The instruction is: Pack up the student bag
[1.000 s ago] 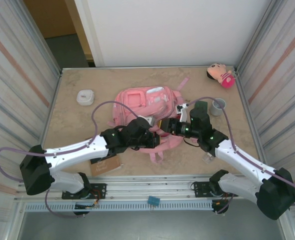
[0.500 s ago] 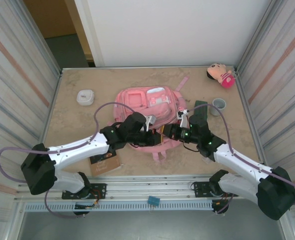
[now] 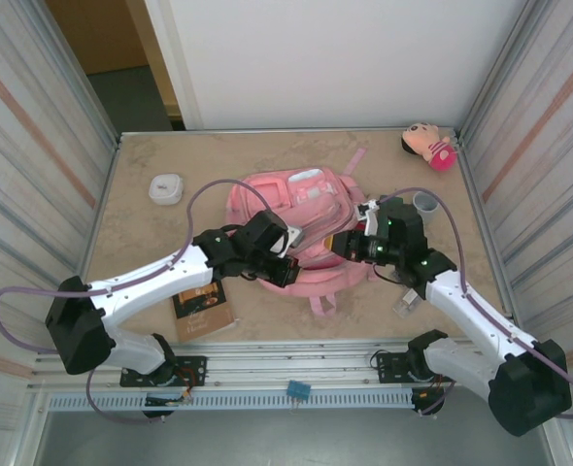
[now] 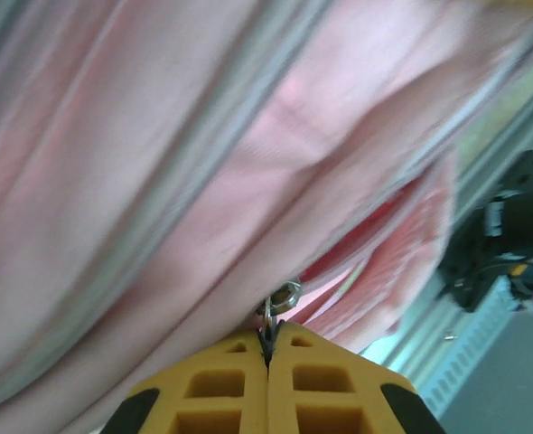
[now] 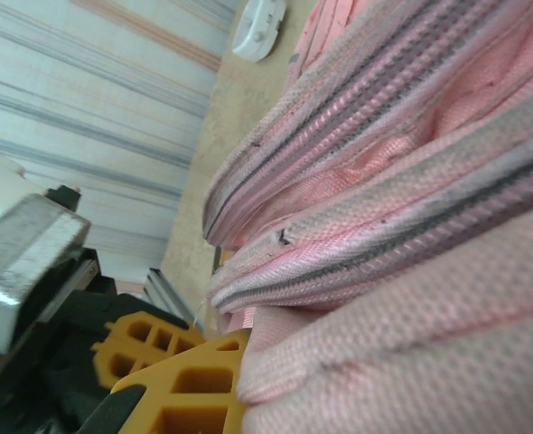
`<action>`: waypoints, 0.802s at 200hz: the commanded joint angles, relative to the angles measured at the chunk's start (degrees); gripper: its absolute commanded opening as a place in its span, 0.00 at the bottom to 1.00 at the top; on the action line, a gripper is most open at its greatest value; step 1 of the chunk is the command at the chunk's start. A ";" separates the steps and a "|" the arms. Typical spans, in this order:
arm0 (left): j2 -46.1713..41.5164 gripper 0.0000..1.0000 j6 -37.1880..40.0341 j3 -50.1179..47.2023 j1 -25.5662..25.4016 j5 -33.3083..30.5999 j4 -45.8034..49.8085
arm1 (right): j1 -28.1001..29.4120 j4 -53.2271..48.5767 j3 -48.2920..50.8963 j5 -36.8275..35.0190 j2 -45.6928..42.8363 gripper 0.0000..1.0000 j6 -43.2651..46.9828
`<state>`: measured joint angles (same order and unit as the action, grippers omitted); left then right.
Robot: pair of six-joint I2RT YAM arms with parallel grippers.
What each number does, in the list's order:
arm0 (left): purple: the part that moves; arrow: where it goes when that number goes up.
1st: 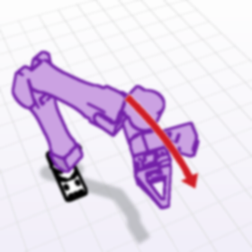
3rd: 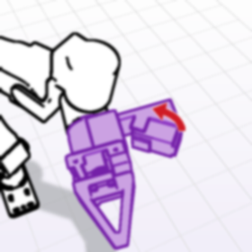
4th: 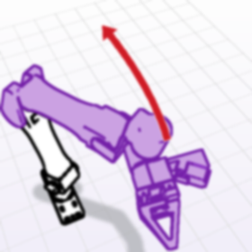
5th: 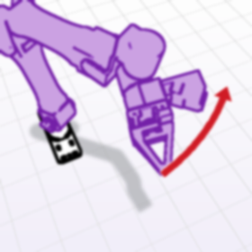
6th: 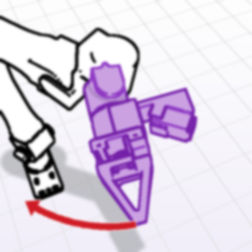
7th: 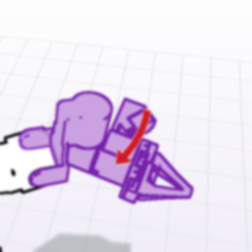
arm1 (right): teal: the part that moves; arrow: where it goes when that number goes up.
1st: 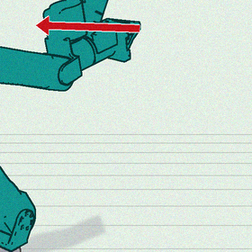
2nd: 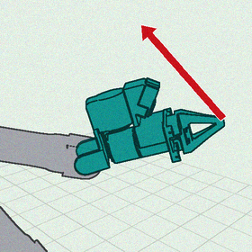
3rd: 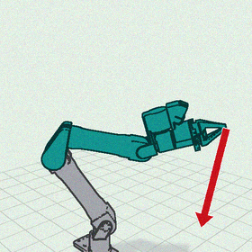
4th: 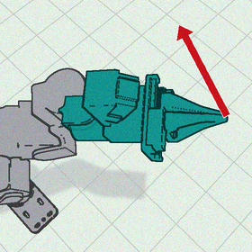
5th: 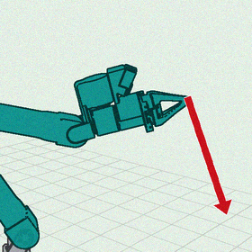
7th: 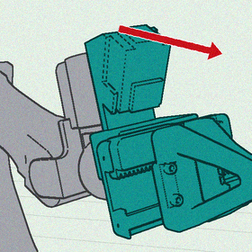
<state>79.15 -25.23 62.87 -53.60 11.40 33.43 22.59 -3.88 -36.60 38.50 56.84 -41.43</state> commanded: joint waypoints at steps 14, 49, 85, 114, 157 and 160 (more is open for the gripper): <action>-4.30 0.00 2.71 -3.15 1.46 -5.25 0.57 | -4.35 -3.93 -5.78 3.59 -3.59 0.39 0.36; -8.04 0.00 -3.08 -8.19 1.47 -0.54 -13.73 | 3.57 9.76 3.09 -6.86 -4.15 0.59 -16.42; -7.92 0.00 -4.28 -8.10 1.42 0.95 -16.03 | 12.07 14.03 6.72 -21.06 -4.12 0.60 -20.43; -7.46 0.00 -6.19 -9.66 1.45 2.45 -18.84 | 12.91 14.19 5.35 -21.72 -1.86 0.44 -20.19; -8.39 0.00 -3.33 -10.06 1.40 -4.23 -12.19 | 9.18 9.73 0.48 -17.03 -2.36 0.08 -15.66; -8.45 0.00 -3.11 -10.05 1.40 -5.21 -11.31 | 8.78 9.36 -0.05 -16.83 -2.43 0.07 -15.40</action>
<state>72.93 -30.15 52.62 -52.34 10.76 19.57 33.91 5.48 -31.18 19.88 55.18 -59.42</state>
